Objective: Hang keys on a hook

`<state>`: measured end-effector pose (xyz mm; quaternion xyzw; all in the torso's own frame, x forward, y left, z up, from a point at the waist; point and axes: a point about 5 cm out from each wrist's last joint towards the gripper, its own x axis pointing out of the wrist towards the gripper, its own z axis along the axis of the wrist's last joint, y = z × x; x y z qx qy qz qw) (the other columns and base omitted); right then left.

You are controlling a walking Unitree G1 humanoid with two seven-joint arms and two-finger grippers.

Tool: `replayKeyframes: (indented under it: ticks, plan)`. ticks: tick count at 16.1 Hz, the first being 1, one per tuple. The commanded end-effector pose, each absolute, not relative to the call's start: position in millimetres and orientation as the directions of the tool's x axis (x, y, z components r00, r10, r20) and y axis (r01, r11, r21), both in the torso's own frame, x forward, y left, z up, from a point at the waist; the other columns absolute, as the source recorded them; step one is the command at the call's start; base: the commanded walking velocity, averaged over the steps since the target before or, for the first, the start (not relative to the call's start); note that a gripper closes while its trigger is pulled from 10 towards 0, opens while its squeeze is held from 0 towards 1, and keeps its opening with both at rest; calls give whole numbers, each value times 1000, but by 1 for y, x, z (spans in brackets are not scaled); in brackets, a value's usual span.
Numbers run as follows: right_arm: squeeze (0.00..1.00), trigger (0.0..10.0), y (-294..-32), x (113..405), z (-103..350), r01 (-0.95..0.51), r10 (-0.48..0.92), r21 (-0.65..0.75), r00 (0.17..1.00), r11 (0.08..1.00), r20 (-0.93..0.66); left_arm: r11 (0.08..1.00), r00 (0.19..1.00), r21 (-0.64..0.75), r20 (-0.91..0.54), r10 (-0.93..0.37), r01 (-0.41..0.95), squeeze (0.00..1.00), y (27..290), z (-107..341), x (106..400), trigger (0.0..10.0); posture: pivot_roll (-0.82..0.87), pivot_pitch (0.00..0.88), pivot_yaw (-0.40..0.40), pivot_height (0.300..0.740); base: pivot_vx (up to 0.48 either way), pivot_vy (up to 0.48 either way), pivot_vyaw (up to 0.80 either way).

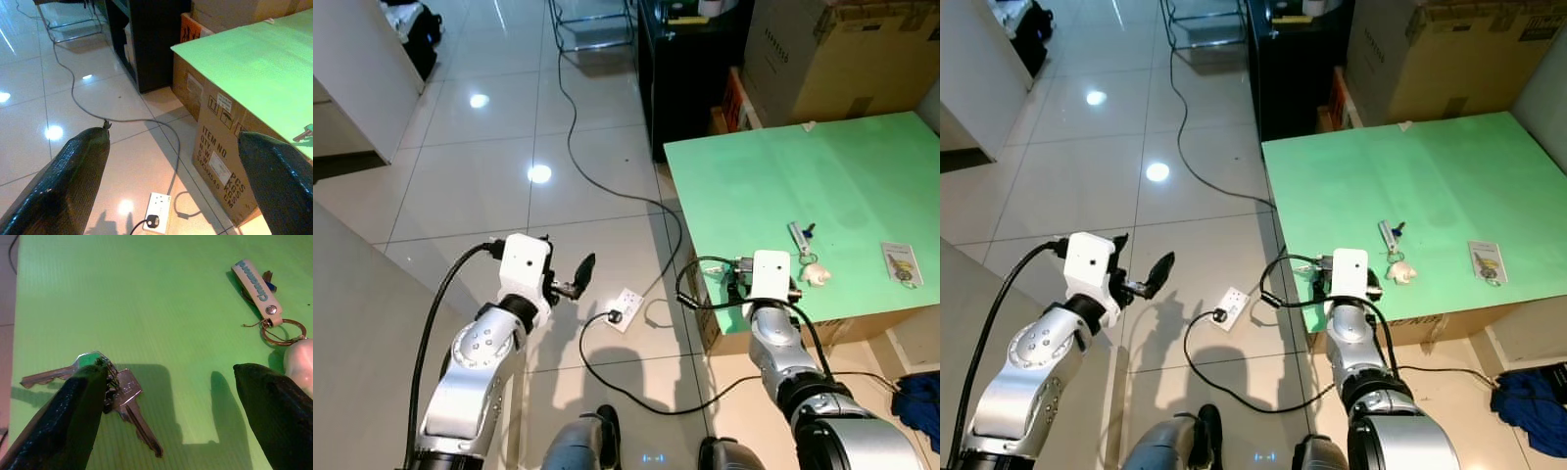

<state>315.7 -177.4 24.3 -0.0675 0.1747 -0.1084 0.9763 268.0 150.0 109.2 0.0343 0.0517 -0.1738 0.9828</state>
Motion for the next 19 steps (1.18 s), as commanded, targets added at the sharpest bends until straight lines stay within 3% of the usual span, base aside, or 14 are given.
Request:
replayKeyframes:
  ticks: [1,2,3,19]
  plan:
    - [0,10000,-177,316,24,178,-230,-180,917,967,-327,939,935,42,-119,-334,341,0,151,109,264,10000,119,228,93,740,0,0,0]
    - [0,10000,-177,316,24,176,-227,-178,917,968,-328,939,935,40,-120,-334,341,0,151,109,264,10000,120,230,93,740,0,0,0]
    - [0,0,-178,315,23,175,-225,-173,915,969,-335,939,934,36,-122,-335,342,0,150,109,263,10000,122,233,93,740,0,0,0]
    - [0,0,-173,320,28,122,-177,-191,935,974,-306,938,929,28,-148,-339,347,0,151,109,260,10000,137,249,107,740,0,0,0]
